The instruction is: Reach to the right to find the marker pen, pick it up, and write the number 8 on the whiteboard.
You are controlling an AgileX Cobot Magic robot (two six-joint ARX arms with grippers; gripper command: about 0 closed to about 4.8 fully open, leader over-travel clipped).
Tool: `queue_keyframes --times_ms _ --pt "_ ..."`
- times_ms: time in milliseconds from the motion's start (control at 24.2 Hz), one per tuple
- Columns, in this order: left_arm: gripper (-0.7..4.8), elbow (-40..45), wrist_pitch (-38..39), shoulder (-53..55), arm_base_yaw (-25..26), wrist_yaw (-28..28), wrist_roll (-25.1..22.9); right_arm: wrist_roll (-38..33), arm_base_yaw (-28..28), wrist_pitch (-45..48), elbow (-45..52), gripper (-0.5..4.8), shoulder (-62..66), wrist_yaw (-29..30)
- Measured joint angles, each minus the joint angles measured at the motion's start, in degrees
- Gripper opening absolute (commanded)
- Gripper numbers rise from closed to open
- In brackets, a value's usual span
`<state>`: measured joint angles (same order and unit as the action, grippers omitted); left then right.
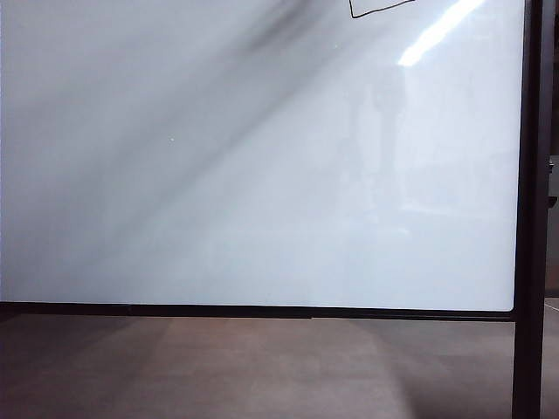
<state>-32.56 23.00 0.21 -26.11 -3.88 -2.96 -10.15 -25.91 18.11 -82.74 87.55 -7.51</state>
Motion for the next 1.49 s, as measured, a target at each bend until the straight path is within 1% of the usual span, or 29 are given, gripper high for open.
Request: queue_keyframes --times_ms 248,619,825,1238,1485 --pt "-0.05 0.0 -0.02 0.0 0.0 0.0 0.0 0.2 1.03 0.0 0.02 -0.05 0.0 -1.31" --pt "-0.05 0.0 -0.02 0.0 0.0 0.0 0.0 0.24 4.07 -0.28 0.0 -0.05 -0.37 -0.55" --pt "-0.05 0.0 -0.02 0.0 0.0 0.04 0.0 0.15 4.33 -0.66 0.0 -0.05 -0.5 -1.46" --pt "-0.05 0.0 0.0 0.0 0.0 0.02 0.0 -0.96 9.49 -1.81 0.0 -0.05 -1.53 -1.66" --pt "-0.05 0.0 0.02 0.0 0.0 0.04 0.0 -1.29 9.9 -4.81 -0.22 -0.05 -1.84 -1.31"
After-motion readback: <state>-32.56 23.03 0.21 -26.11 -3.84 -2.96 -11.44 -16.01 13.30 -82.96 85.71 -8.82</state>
